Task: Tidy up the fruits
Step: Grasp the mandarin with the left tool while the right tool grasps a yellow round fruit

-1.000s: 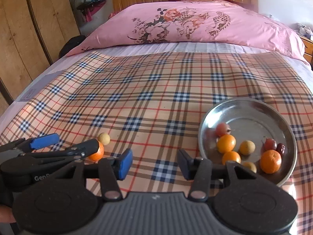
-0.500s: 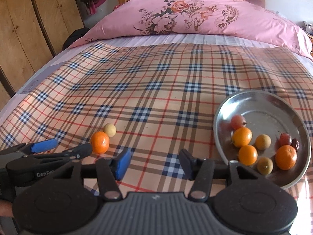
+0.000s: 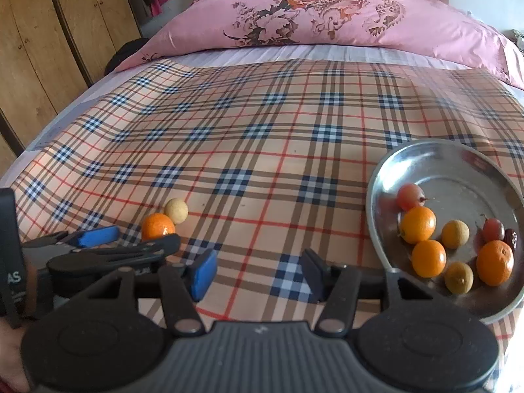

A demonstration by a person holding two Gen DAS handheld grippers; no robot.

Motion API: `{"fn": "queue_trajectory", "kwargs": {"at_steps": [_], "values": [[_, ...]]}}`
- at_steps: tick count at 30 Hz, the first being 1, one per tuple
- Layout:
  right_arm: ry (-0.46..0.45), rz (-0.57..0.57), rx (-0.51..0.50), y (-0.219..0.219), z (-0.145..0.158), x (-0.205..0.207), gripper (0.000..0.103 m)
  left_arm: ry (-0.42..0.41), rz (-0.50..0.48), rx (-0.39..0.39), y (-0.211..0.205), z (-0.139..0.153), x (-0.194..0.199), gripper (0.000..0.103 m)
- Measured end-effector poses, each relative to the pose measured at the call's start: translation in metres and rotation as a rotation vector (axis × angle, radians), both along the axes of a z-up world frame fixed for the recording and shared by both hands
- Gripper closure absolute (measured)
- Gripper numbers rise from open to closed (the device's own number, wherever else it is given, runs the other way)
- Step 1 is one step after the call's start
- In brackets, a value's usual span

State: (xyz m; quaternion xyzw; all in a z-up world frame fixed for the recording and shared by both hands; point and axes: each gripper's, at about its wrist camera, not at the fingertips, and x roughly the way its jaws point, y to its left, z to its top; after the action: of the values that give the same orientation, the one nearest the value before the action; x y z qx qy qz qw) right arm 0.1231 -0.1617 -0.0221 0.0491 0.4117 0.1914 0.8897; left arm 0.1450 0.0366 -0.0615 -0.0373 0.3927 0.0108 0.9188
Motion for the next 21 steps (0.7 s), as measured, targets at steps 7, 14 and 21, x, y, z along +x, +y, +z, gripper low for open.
{"fn": "queue_trajectory", "kwargs": {"at_steps": [7,14,21], "values": [[0.011,0.033,-0.020,0.020,-0.006,0.011,0.046,-0.026,-0.012,-0.024,0.016,0.001,-0.005,0.066],[-0.006,0.143,-0.034,0.064,-0.014,0.023,0.046,-0.030,0.056,-0.023,0.048,0.005,-0.012,0.066],[-0.032,0.173,-0.049,0.101,-0.029,0.044,0.046,-0.031,0.111,-0.019,0.066,0.005,-0.014,0.066]]}}
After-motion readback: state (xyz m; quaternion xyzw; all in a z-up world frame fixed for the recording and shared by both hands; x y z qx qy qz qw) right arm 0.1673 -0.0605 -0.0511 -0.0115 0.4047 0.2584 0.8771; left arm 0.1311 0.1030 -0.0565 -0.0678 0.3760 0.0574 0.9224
